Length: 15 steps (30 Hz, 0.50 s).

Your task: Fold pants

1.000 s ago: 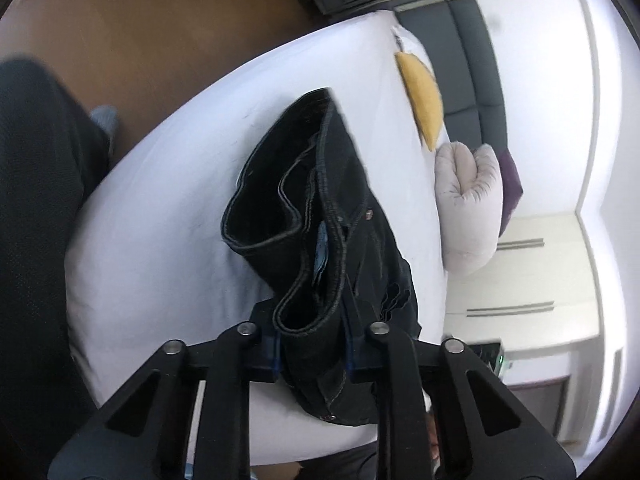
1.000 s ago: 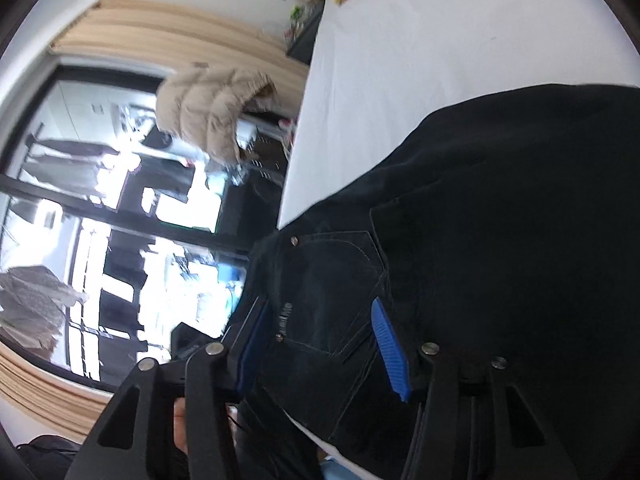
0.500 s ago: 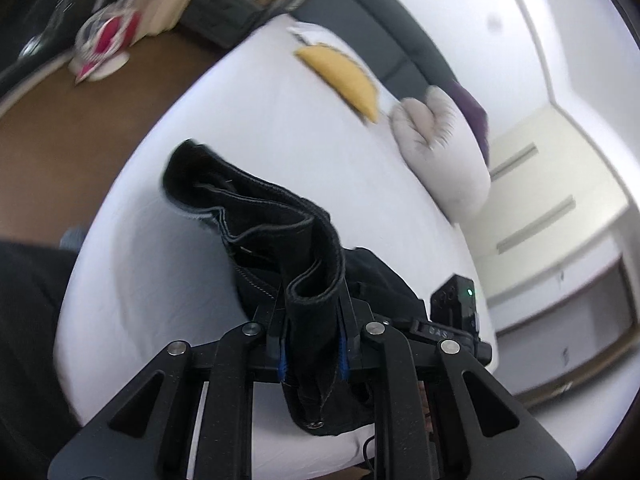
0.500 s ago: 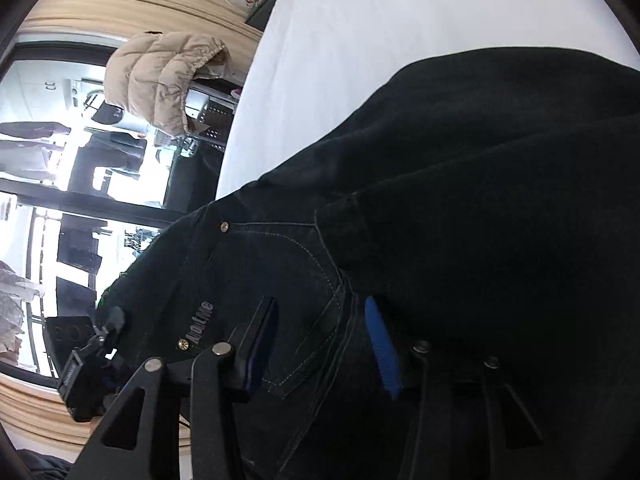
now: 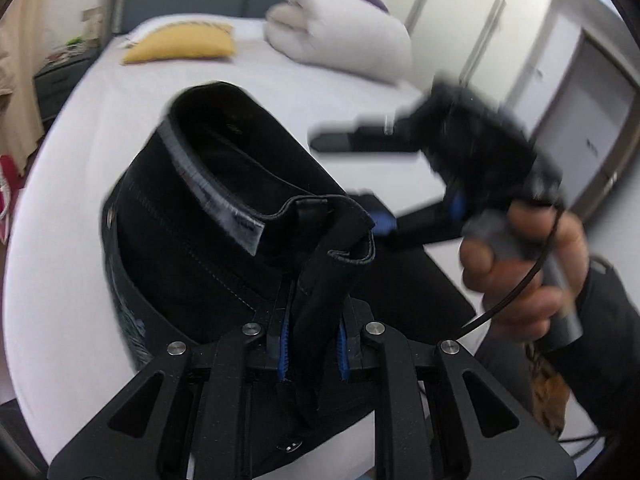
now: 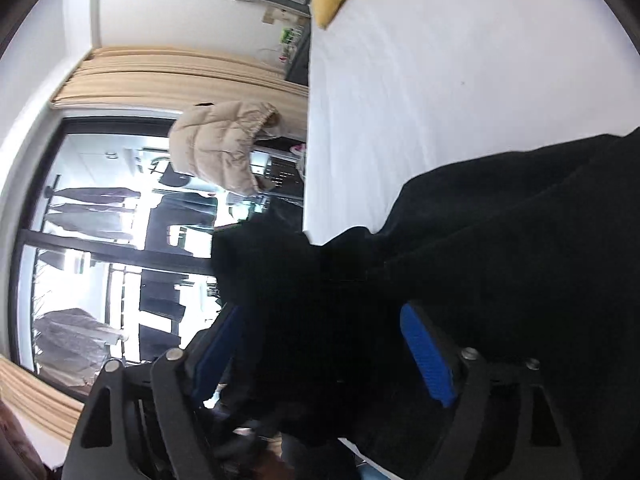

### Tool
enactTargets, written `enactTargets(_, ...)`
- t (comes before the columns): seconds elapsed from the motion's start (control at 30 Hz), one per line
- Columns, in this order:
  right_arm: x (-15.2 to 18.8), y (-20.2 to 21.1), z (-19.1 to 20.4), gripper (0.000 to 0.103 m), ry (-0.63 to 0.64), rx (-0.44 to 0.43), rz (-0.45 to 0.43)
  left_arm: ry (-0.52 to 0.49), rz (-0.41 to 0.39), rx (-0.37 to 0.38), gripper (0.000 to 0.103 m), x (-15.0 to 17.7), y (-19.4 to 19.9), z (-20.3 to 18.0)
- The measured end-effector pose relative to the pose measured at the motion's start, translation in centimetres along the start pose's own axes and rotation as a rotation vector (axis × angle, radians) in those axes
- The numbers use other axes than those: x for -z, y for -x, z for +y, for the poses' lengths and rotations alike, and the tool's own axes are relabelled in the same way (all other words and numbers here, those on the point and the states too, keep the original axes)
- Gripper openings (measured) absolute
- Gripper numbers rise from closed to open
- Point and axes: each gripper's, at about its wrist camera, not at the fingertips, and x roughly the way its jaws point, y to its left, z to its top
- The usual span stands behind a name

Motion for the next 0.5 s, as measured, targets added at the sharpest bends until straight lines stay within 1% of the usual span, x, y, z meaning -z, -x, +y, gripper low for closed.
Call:
enactTargets(0.07,1.0,0.1,0.3,0.088,0.017,-0.004,0.006,-0.047,0.027,-0.012,0.015,0.2,-1.5,-1.3)
enactTargets(0.13,0.8,-0.9,0.3,0.088,0.021,0.013,0.018,-0.088,0.044,-0.029,0.015,0.2,-2.5,-2.3)
enactTargets(0.2,0.7,-1.1,0.0,0.088,0.016,0.026,0.022,-0.127,0.058,-0.046,0.015,1.1,-3.2,-2.9)
enactTargets(0.33,0.4,-1.3,0.5,0.088,0.029,0.039,0.046,-0.246,0.074,-0.108,0.015,1.8,-4.3,-5.5)
enactTargets(0.4,0.4,-1.1,1.1,0.088,0.055,0.067,0.063,-0.308,0.073,-0.145,0.015,2.5,-4.9,-6.8)
enactTargets(0.47,0.3,-1.4,1.8,0.088,0.087,0.109,0.078,-0.373,0.072,-0.176,0.015,3.3,-5.2,-8.5)
enactTargets(0.5,0.4,-1.4,2.1,0.088,0.103,0.144,0.090,-0.405,0.071,-0.188,0.015,3.8,-5.4,-9.3)
